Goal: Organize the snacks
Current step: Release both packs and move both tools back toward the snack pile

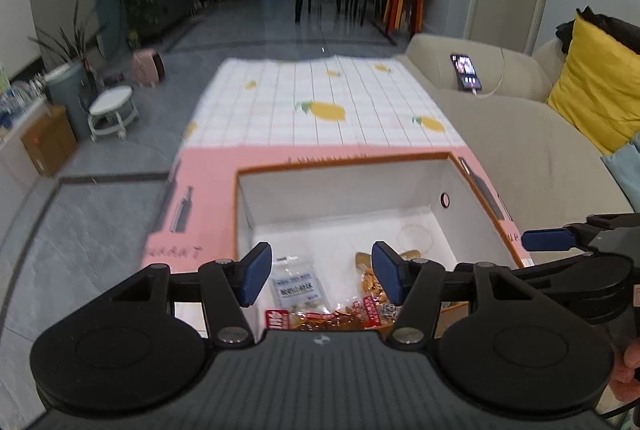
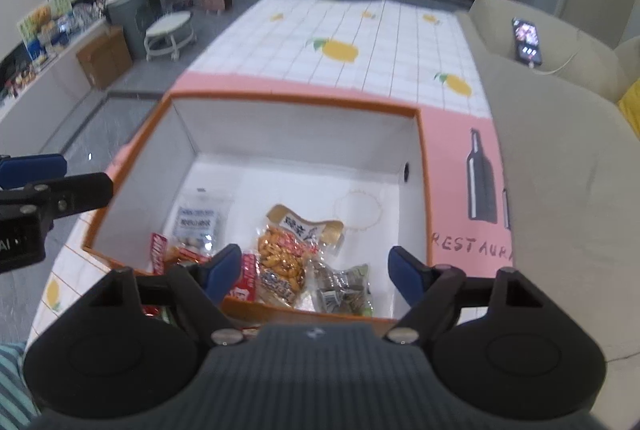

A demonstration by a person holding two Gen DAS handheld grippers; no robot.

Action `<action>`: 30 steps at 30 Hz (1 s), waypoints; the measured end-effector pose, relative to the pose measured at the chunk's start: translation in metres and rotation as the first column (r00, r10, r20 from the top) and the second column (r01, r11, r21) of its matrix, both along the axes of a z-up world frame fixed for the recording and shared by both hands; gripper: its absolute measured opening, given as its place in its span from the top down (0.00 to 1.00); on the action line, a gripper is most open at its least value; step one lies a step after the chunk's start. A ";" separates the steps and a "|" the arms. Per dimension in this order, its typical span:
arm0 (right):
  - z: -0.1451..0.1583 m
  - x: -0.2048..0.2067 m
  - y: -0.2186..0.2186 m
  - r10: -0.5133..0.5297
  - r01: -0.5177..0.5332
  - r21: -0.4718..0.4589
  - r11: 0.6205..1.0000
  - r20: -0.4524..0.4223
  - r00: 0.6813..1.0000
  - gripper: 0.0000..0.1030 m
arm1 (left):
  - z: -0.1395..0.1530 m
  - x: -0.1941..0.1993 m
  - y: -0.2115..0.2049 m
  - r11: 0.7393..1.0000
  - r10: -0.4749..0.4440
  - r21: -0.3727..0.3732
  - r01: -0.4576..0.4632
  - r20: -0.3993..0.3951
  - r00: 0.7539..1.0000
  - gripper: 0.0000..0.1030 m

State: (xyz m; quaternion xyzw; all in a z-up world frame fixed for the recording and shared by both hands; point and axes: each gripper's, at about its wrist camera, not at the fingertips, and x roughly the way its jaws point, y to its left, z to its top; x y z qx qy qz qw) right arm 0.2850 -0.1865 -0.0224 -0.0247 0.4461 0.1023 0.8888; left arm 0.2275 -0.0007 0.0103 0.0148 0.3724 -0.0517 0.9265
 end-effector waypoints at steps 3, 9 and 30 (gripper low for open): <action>0.012 -0.022 0.000 -0.009 0.009 0.005 1.000 0.061 0.998 0.20 | 0.007 -0.017 0.002 1.000 -0.005 0.010 0.005 0.037 0.999 0.34; 0.025 -0.069 -0.003 -0.023 0.023 0.002 1.000 0.184 0.983 0.19 | 0.010 -0.055 0.010 0.999 -0.033 -0.010 0.034 0.094 0.995 0.34; -0.034 -0.217 -0.016 -0.086 0.084 0.021 0.996 0.275 0.958 0.19 | -0.059 -0.157 0.000 0.978 -0.208 -0.024 0.208 -0.016 0.978 0.33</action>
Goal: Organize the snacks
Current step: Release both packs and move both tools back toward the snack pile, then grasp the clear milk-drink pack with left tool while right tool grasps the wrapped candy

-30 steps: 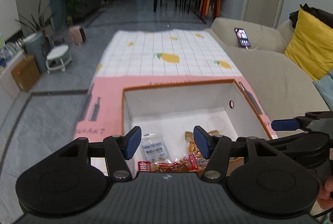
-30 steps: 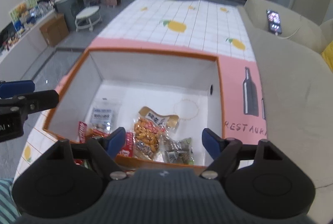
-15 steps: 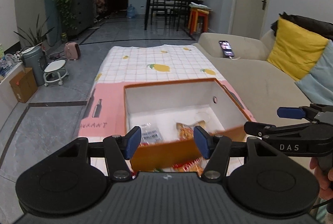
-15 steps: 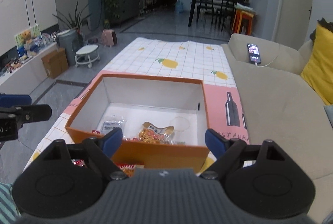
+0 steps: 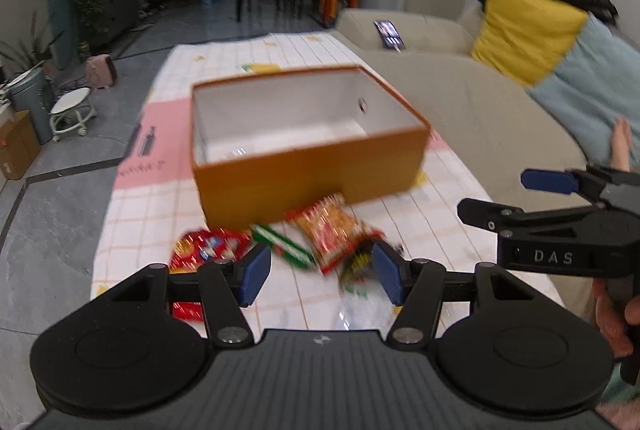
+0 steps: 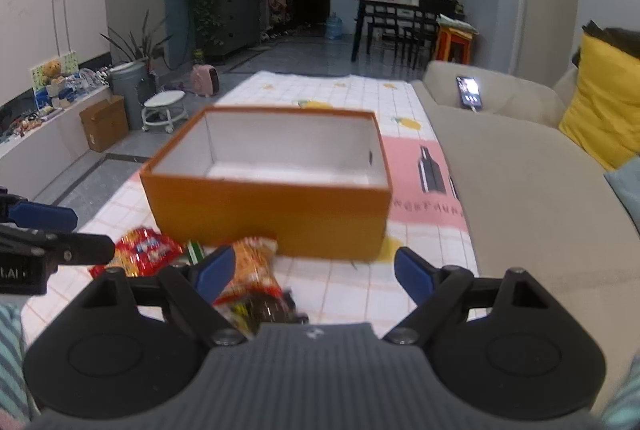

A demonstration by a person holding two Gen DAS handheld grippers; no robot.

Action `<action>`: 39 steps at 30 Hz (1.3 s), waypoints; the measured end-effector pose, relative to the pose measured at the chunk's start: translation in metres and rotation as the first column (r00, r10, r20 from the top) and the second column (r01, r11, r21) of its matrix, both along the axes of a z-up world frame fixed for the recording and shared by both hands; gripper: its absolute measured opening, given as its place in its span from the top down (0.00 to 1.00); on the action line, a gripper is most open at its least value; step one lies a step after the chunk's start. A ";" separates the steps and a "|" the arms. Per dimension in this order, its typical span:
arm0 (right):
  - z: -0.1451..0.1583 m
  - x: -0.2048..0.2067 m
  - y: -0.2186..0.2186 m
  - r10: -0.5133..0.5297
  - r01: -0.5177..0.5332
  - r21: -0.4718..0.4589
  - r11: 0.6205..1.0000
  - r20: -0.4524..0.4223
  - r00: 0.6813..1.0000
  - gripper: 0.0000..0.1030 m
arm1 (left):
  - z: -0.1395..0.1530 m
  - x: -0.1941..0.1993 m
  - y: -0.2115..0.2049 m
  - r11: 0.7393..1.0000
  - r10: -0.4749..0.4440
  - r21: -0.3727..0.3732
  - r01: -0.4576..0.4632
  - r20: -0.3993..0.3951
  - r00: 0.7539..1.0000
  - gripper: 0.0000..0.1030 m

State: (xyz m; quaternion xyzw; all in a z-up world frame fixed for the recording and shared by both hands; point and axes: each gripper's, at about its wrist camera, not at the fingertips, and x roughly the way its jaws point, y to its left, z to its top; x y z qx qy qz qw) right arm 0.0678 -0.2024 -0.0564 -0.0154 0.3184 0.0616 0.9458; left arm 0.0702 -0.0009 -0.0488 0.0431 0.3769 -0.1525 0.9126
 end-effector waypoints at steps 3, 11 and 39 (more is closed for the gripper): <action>-0.013 -0.013 -0.003 -0.007 0.007 -0.010 1.000 -0.034 0.999 0.19 | -0.012 -0.010 -0.008 0.999 -0.038 0.022 0.039 -0.042 0.998 0.33; -0.044 -0.022 -0.001 0.031 -0.036 -0.035 0.999 -0.130 0.991 0.19 | -0.039 -0.007 -0.022 0.994 -0.063 0.081 0.076 -0.152 0.986 0.33; -0.103 0.031 0.003 0.053 -0.034 0.069 0.997 -0.300 0.952 0.61 | -0.089 0.034 -0.034 0.994 -0.067 0.067 0.089 -0.272 0.960 0.29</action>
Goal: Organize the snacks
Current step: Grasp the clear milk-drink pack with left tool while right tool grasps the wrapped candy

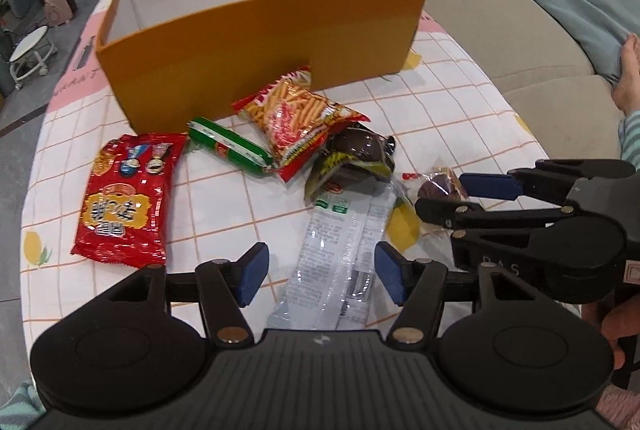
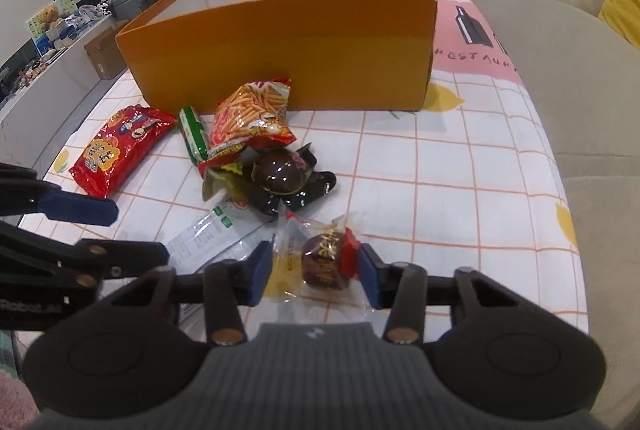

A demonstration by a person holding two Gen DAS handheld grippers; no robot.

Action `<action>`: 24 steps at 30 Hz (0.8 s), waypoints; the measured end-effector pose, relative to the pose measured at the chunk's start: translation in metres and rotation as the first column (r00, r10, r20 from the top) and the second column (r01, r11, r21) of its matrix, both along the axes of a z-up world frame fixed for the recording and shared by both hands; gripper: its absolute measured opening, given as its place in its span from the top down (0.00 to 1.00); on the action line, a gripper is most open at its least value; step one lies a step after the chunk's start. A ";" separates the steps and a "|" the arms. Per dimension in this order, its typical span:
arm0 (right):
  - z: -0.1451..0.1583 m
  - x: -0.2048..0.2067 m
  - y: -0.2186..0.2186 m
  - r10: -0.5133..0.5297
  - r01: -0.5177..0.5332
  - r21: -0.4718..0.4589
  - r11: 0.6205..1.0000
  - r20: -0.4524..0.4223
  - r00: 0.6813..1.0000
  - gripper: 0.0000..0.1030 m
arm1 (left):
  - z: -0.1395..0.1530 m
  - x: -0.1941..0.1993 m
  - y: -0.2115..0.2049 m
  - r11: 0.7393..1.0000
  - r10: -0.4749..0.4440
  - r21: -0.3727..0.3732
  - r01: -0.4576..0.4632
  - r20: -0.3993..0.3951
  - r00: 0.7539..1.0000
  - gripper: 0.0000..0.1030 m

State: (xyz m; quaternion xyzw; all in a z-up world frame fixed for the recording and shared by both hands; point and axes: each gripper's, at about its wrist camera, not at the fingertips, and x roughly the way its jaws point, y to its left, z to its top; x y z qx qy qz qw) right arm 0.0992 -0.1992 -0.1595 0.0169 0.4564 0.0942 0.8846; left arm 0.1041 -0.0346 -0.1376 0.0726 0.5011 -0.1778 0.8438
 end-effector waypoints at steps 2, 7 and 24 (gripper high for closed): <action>0.001 -0.001 -0.002 -0.001 0.001 -0.016 1.000 0.002 1.000 0.61 | -0.003 0.002 -0.002 1.000 -0.022 -0.003 0.022 -0.006 1.000 0.26; 0.000 -0.009 -0.003 0.017 -0.014 -0.073 0.997 0.039 0.999 0.60 | -0.018 0.007 -0.006 0.998 -0.062 -0.008 0.061 -0.029 0.998 0.24; -0.007 0.000 -0.012 -0.009 0.010 -0.006 1.000 0.027 1.000 0.49 | -0.044 0.017 -0.020 0.991 -0.132 0.024 0.133 -0.025 0.991 0.19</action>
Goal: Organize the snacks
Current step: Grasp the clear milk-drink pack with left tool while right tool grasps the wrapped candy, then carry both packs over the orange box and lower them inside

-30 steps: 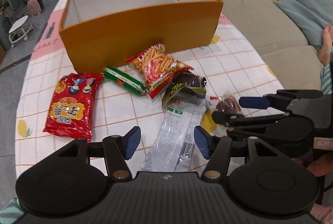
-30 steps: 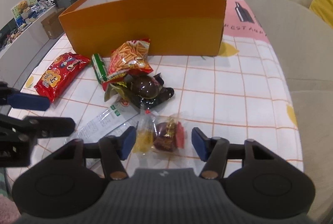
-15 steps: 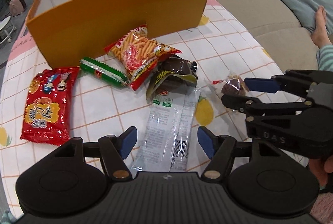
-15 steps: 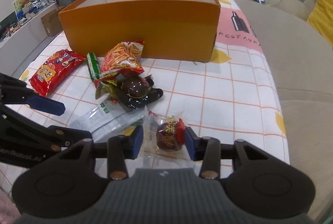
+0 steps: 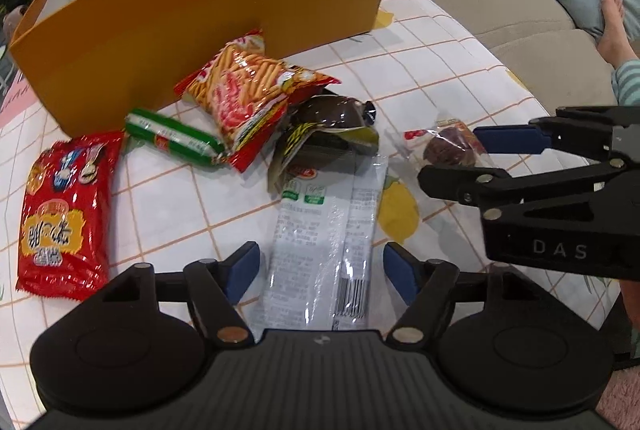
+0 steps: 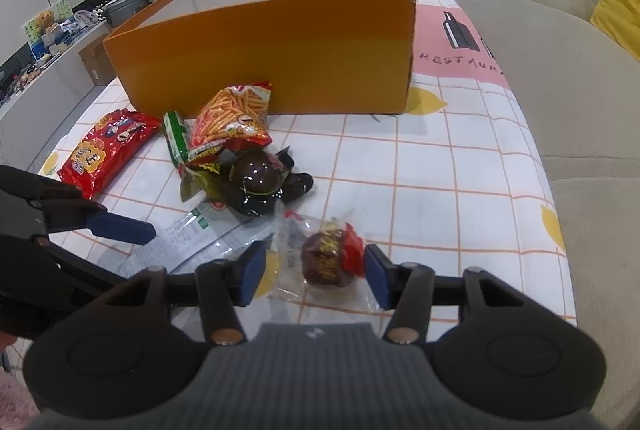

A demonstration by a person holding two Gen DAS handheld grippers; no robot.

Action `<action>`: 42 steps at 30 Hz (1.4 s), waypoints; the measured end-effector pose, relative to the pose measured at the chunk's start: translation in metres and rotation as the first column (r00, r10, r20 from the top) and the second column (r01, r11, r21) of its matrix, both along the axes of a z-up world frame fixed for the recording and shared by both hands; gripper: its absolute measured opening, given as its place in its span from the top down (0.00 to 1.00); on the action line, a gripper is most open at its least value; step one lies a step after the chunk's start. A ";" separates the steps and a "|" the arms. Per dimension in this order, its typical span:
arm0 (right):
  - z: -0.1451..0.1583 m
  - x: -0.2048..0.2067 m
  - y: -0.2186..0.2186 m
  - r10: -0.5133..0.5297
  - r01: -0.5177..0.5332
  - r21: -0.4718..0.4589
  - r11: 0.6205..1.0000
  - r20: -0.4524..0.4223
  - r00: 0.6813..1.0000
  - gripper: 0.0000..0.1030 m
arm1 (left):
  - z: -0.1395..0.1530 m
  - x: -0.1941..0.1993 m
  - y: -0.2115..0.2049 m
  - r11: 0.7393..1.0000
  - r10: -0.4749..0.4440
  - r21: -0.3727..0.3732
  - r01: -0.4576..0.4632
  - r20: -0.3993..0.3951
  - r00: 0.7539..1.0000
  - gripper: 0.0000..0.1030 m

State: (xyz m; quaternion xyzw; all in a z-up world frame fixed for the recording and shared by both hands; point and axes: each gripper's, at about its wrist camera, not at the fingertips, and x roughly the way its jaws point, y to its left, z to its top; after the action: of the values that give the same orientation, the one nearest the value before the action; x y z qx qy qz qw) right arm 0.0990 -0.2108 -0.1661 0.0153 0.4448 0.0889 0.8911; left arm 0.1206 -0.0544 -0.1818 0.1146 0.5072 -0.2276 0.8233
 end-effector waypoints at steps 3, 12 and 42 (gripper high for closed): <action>0.000 0.000 0.003 0.012 -0.012 -0.021 1.000 0.009 1.000 0.49 | -0.002 -0.001 -0.005 0.999 -0.021 0.026 0.020 0.025 0.999 0.19; 0.000 -0.001 0.004 0.034 -0.034 -0.026 0.999 0.012 0.999 0.53 | 0.002 0.000 -0.004 1.000 -0.005 0.000 0.005 0.039 0.999 0.45; 0.079 -0.039 0.010 0.036 -0.024 -0.073 0.997 0.163 0.986 0.69 | 0.116 -0.037 0.033 0.973 0.192 -0.172 -0.155 0.225 0.955 0.47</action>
State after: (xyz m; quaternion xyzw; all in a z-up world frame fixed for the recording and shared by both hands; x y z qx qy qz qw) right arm 0.0604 -0.2011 -0.0866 -0.0305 0.3728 0.0874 0.9233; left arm 0.0835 -0.0215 -0.0654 0.0329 0.3932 -0.1766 0.9018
